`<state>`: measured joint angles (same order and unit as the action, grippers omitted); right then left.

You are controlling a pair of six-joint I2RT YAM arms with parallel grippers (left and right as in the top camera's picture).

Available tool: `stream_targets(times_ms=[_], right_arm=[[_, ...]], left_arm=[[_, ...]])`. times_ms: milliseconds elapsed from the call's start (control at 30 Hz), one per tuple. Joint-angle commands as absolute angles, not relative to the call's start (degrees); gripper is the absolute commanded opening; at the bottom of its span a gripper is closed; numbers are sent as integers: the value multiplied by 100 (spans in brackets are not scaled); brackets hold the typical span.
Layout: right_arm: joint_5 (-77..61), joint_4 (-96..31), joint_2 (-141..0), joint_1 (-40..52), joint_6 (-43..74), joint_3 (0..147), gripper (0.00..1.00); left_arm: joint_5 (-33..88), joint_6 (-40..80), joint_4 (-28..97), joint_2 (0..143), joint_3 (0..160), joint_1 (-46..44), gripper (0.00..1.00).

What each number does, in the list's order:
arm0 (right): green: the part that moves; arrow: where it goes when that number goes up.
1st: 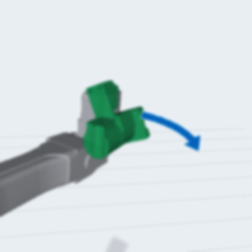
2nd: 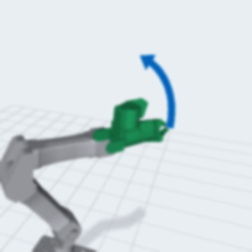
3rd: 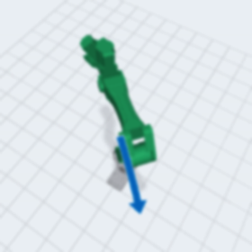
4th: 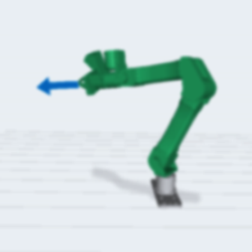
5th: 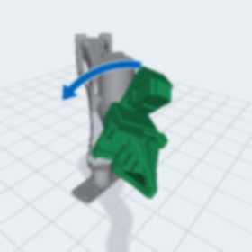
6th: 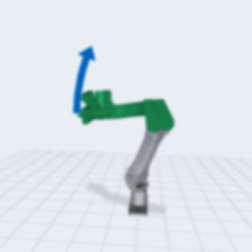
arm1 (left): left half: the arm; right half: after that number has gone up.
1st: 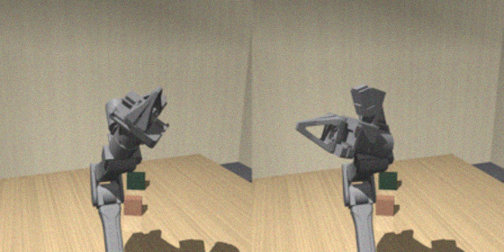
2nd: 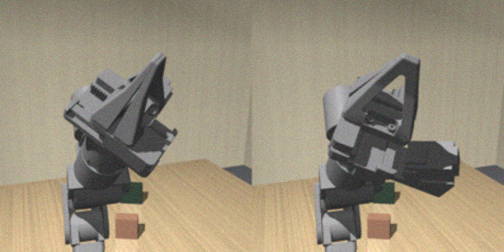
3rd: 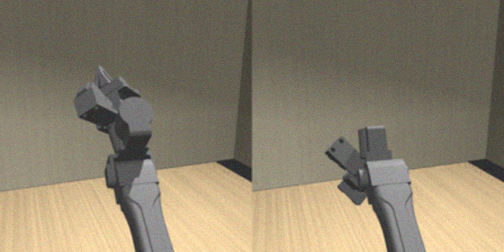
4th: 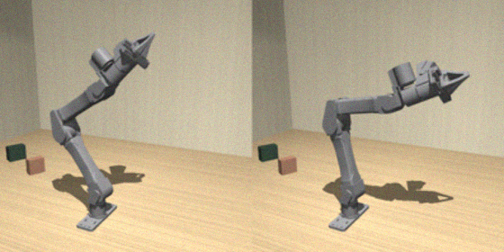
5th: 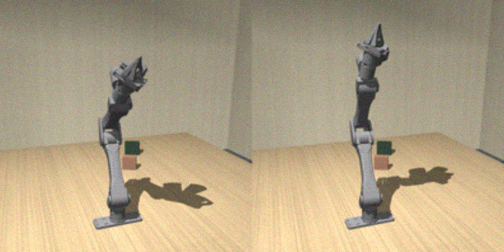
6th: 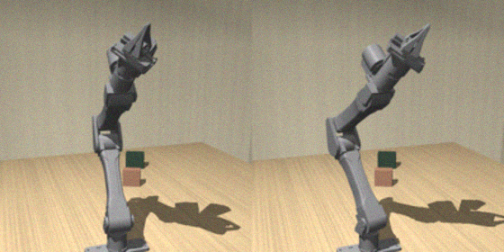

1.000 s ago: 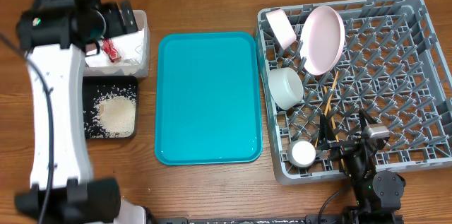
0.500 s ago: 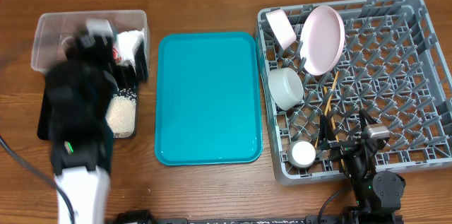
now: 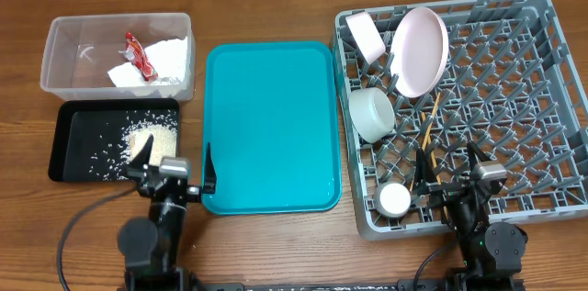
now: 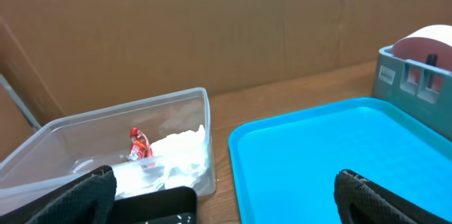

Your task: Sort waste into correct bins and load items into the dishwasher

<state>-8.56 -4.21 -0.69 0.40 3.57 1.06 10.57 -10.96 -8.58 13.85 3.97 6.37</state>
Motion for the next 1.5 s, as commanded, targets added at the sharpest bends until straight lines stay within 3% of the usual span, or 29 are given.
stream_targets(times_ms=[0, 200, 1467], right_arm=[[-801, -397, -16, 25, 338, 47, 100], [-801, -397, -16, 25, 336, 47, 100], [-803, -397, -16, 25, 336, 47, 100]], left_arm=[[972, -1313, -792, 860, 47, 635, 100], [825, -1328, 429, 309, 27, 617, 100], [792, -1243, 370, 27, 27, 556, 100]])
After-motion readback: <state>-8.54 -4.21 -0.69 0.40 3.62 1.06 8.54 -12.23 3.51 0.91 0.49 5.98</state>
